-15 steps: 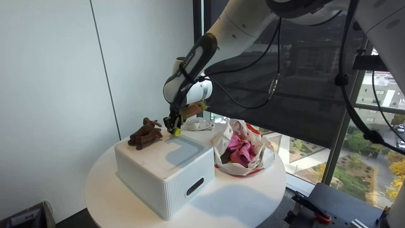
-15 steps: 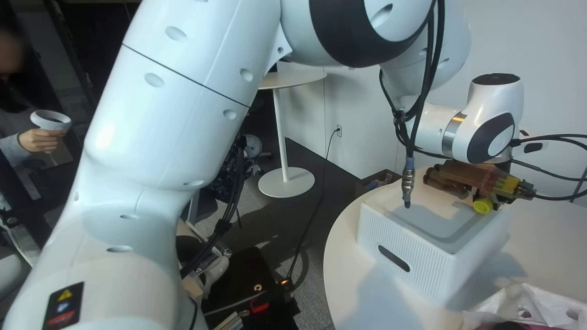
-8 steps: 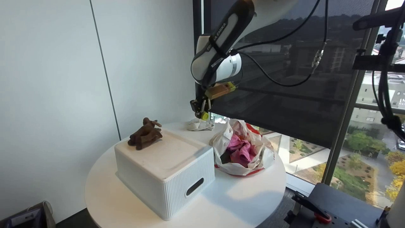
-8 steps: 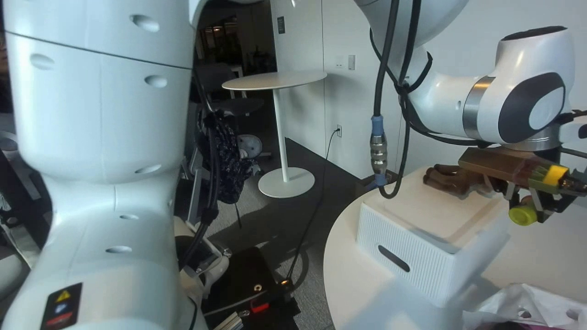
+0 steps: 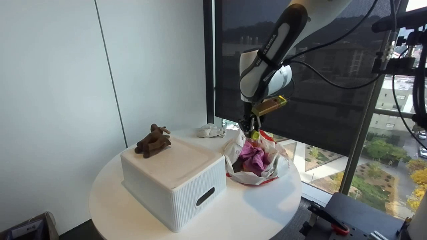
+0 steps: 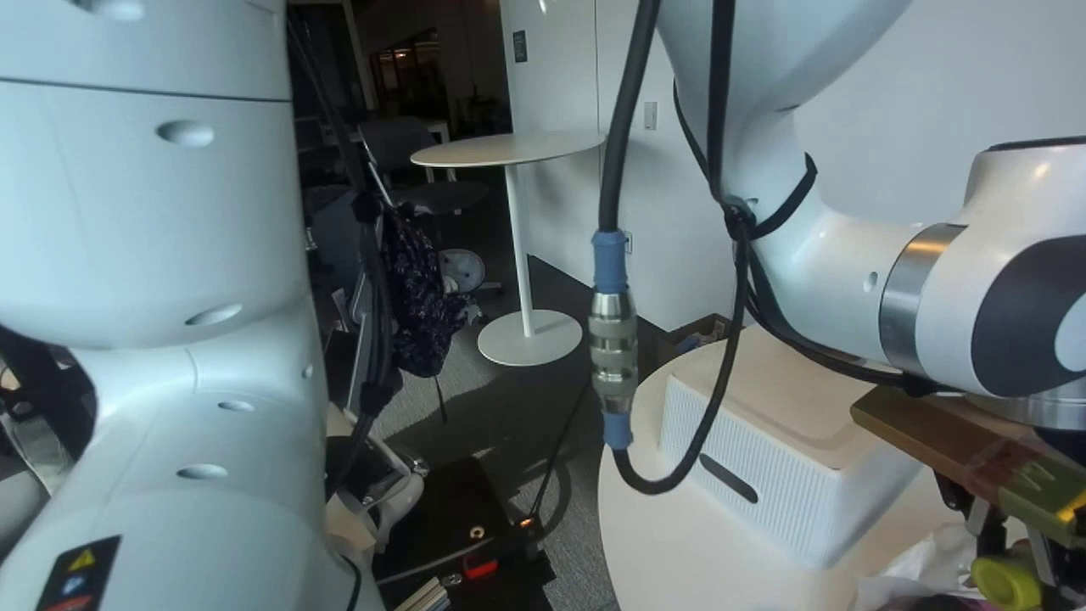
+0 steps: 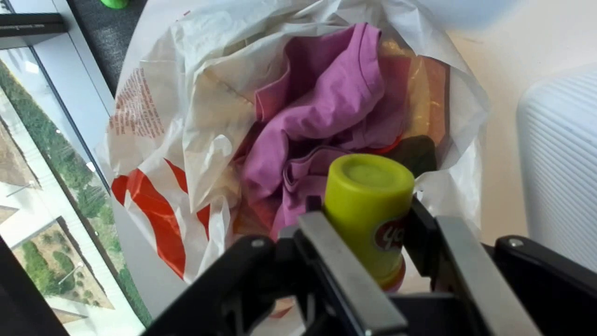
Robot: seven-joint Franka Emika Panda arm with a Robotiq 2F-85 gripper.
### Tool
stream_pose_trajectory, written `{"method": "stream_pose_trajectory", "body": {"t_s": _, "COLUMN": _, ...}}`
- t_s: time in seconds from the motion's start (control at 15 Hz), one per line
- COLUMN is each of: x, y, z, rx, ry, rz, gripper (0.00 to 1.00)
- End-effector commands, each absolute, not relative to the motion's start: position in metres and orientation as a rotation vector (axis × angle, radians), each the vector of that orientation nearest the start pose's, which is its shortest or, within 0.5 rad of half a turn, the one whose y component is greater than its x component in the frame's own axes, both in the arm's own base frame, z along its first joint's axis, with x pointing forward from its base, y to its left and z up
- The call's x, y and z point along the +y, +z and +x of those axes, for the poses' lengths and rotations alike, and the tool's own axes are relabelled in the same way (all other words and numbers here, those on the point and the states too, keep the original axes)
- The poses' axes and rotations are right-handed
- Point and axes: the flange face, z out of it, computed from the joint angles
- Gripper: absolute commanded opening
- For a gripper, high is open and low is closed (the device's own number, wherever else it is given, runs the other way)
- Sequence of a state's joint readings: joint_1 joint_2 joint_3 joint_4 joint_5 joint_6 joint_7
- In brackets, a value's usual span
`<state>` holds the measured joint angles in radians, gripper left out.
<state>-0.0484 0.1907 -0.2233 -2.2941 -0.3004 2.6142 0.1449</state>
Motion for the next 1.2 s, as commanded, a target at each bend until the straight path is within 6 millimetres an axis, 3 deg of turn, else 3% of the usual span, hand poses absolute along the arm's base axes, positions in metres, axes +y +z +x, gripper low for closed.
{"method": "stream_pose_trajectory", "body": {"t_s": 0.0, "x": -0.156, "y": 0.242, "z": 0.519, "rx": 0.303, "ry": -0.21, "rz": -3.38, "gripper": 0.19}}
{"method": "stream_pose_trajectory", "body": {"t_s": 0.4, "x": -0.187, "y": 0.19, "z": 0.54, "rx": 0.294, "ry": -0.331, "rz": -3.483, "gripper": 0.2}}
{"method": "stream_pose_trajectory", "body": {"t_s": 0.47, "x": -0.19, "y": 0.184, "z": 0.542, "rx": 0.303, "ry": -0.338, "rz": -3.481, "gripper": 0.69}}
{"method": "stream_pose_trajectory", "body": {"t_s": 0.6, "x": -0.187, "y": 0.18, "z": 0.544, "rx": 0.331, "ry": -0.356, "rz": -3.445, "gripper": 0.7}}
{"method": "stream_pose_trajectory", "body": {"t_s": 0.87, "x": -0.169, "y": 0.196, "z": 0.545, "rx": 0.371, "ry": -0.397, "rz": -3.371, "gripper": 0.98}}
{"method": "stream_pose_trajectory", "body": {"t_s": 1.13, "x": -0.147, "y": 0.226, "z": 0.542, "rx": 0.275, "ry": -0.393, "rz": -3.414, "gripper": 1.0}}
